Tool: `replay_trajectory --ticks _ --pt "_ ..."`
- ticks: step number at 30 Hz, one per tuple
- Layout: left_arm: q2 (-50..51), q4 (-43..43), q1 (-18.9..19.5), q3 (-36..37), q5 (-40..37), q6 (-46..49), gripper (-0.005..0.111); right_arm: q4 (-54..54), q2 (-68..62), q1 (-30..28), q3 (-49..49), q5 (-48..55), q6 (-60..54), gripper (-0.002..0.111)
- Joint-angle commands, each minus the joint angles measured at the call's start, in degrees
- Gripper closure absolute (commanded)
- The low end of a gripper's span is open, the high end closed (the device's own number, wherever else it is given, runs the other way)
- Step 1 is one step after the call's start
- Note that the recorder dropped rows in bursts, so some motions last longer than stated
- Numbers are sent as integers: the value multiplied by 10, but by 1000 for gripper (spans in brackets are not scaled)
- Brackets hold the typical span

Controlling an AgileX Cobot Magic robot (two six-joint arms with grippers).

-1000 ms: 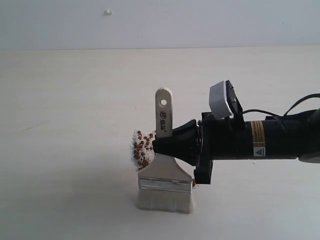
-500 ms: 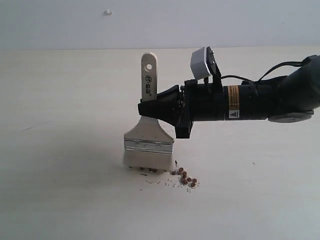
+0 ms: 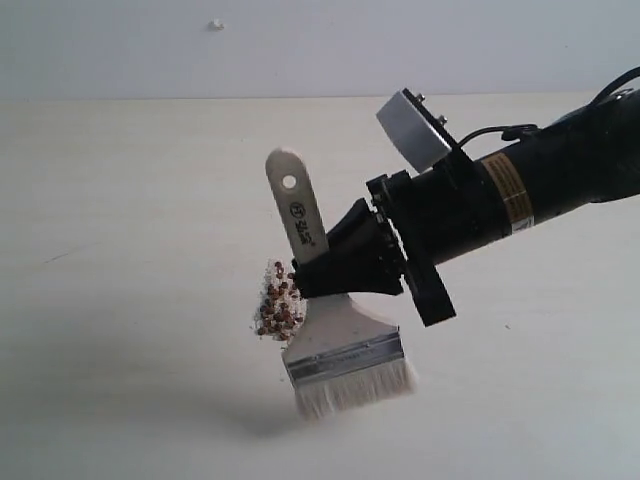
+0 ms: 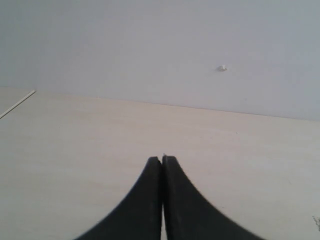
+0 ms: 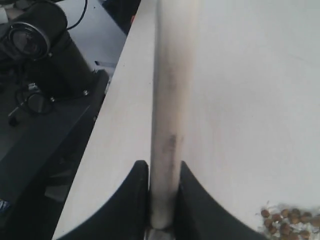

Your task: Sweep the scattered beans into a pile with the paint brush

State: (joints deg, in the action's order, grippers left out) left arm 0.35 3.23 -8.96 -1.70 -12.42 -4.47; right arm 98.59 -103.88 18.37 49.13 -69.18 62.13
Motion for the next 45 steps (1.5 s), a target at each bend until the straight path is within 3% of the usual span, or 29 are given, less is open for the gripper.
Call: replay_trajectory --ticks 1,15,33,39,45 --pt "-3 5 -3 1 1 -2 107 14 -5 -3 -33 -8 -59 108" --pt "-3 5 -3 1 1 -2 107 -28 -105 -34 -43 -8 -226 108" --pt "-3 5 -3 1 1 -2 107 -29 -178 -43 121 -8 -179 108" --pt "-3 5 -3 1 1 -2 107 -52 -182 -43 146 -8 -167 108" --pt "-3 5 -3 1 1 -2 107 -30 -154 -43 148 -8 -85 108"
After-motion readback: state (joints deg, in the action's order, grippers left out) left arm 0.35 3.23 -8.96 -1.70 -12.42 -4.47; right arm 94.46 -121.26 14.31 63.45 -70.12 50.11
